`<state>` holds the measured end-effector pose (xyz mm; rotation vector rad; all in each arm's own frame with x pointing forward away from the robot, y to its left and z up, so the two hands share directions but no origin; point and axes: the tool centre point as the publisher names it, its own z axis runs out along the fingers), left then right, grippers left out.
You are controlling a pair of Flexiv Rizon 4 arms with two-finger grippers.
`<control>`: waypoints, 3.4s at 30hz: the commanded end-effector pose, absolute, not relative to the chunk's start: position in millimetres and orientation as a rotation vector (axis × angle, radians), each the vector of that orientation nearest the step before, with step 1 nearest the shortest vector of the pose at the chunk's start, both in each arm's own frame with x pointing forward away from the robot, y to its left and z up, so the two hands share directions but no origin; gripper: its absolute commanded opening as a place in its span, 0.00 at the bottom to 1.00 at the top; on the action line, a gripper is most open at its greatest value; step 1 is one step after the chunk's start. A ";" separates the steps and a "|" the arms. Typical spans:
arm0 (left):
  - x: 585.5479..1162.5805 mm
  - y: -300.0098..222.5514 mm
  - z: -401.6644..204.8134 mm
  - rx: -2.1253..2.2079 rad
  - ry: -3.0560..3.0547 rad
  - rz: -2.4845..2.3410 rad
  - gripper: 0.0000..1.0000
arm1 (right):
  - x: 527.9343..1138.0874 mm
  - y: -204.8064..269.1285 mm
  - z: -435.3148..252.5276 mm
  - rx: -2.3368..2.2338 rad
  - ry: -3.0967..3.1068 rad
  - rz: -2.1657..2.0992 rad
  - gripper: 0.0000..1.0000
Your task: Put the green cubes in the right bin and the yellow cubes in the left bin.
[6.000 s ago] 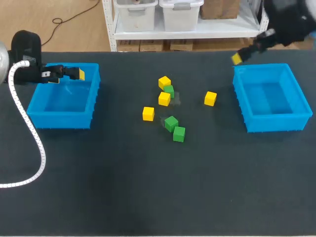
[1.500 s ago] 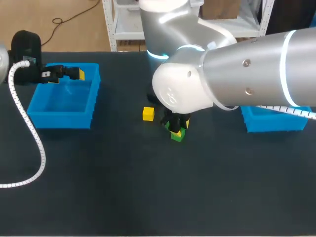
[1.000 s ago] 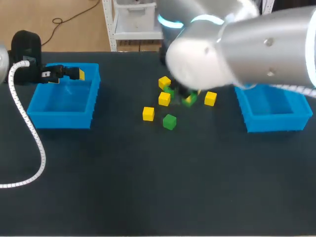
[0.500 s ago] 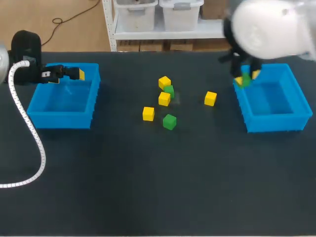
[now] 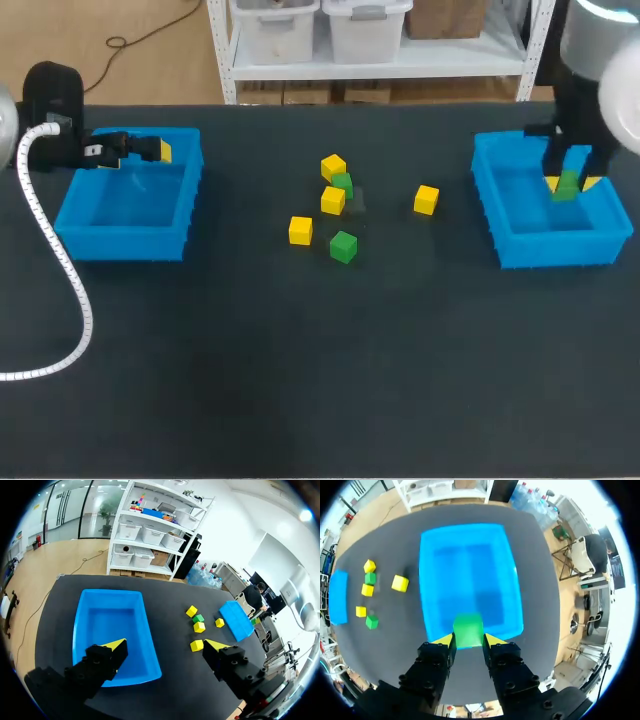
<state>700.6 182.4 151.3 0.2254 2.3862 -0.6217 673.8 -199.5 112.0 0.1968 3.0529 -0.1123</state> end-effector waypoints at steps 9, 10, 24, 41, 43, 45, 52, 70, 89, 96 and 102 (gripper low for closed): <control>700.2 184.3 149.8 0.230 2.377 -0.633 1.00 | 704.4 -199.8 102.0 0.119 2.947 -0.123 1.00; 700.2 184.3 149.8 0.230 2.377 -0.633 1.00 | 704.9 -199.3 101.4 0.120 2.949 -0.124 1.00; 700.2 184.3 149.8 0.230 2.377 -0.633 1.00 | 741.5 -81.7 155.0 -0.422 2.811 -0.083 1.00; 700.2 184.3 149.8 0.230 2.377 -0.633 1.00 | 678.7 71.2 100.3 -1.361 2.734 0.137 1.00; 700.2 184.3 149.8 0.230 2.377 -0.633 1.00 | 669.9 72.0 91.6 -1.408 2.749 0.146 1.00; 700.2 184.3 149.8 0.230 2.377 -0.633 1.00 | 662.4 71.7 83.9 -1.445 2.766 0.156 1.00; 700.2 184.3 149.8 0.230 2.377 -0.633 1.00 | 643.9 70.8 56.2 -1.507 2.831 0.202 1.00; 700.2 184.3 149.8 0.230 2.377 -0.633 1.00 | 666.4 80.8 21.0 -1.498 2.889 0.220 1.00; 700.2 184.3 149.8 0.230 2.377 -0.633 1.00 | 671.2 81.6 -0.6 -1.473 2.947 0.131 1.00; 700.2 184.3 149.8 0.230 2.377 -0.633 1.00 | 671.2 81.2 -1.3 -1.460 2.958 0.111 0.47; 700.2 184.3 149.8 0.230 2.377 -0.633 1.00 | 671.0 80.8 -1.0 -1.442 2.964 0.087 0.02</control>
